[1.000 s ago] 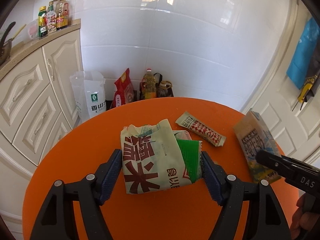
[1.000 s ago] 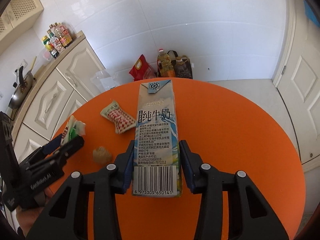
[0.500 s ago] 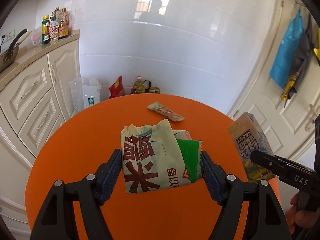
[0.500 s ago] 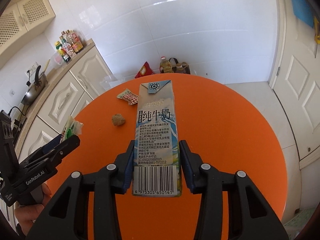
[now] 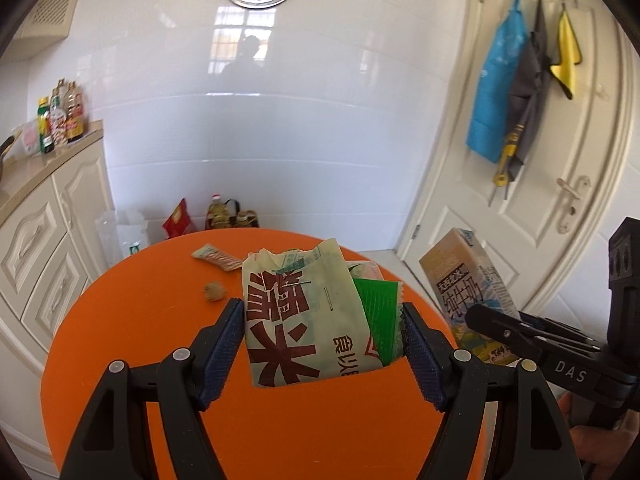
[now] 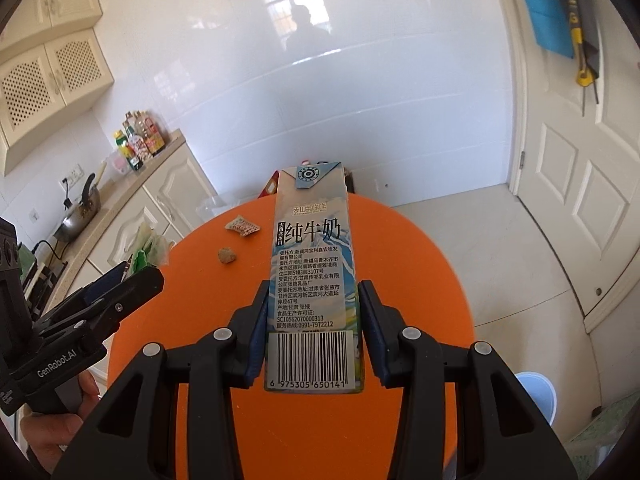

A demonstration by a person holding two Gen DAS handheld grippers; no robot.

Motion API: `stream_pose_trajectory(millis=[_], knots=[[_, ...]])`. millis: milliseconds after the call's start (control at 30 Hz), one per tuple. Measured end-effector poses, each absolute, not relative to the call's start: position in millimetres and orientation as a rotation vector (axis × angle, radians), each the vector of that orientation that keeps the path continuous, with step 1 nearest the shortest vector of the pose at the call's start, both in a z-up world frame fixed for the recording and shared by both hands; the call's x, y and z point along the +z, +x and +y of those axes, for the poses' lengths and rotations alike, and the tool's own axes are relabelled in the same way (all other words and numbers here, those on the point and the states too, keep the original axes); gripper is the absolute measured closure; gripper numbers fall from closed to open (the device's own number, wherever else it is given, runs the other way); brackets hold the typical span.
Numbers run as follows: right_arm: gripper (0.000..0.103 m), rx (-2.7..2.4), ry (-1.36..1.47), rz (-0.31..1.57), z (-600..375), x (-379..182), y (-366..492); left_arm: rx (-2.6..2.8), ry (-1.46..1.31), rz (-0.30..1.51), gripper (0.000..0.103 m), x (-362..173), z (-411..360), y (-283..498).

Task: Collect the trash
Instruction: 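Carry the rice bag and milk carton to the bucket and release them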

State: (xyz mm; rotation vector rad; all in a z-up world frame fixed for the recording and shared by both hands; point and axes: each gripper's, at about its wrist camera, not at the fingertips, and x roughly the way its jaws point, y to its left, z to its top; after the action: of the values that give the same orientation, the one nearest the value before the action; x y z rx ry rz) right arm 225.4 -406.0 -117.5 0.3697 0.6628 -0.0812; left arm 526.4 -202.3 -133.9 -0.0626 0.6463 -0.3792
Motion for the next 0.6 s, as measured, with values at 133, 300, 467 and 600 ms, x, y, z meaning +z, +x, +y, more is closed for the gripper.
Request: stream_pose_trajectory(millis=[133,300,467,600], knots=[[0.063,-0.125,0.387,0.630,-429,-109,194,-0.449,-0.023,0.633,0.032,-124,-230,490],[0.063,-0.195,0.422,0.614,-465,-112,162,-0.530,0.020,0.649,0.032,-131,-259,481],[0.063,-0.219,0.484,0.655,-494,-138,150,-0.551,0.032,0.689,0.032,-139,-268,492],[0.063,-0.223,0.504,0.652,-502,-145,145,-0.560,0.060,0.697,0.032,-135,-273,494]])
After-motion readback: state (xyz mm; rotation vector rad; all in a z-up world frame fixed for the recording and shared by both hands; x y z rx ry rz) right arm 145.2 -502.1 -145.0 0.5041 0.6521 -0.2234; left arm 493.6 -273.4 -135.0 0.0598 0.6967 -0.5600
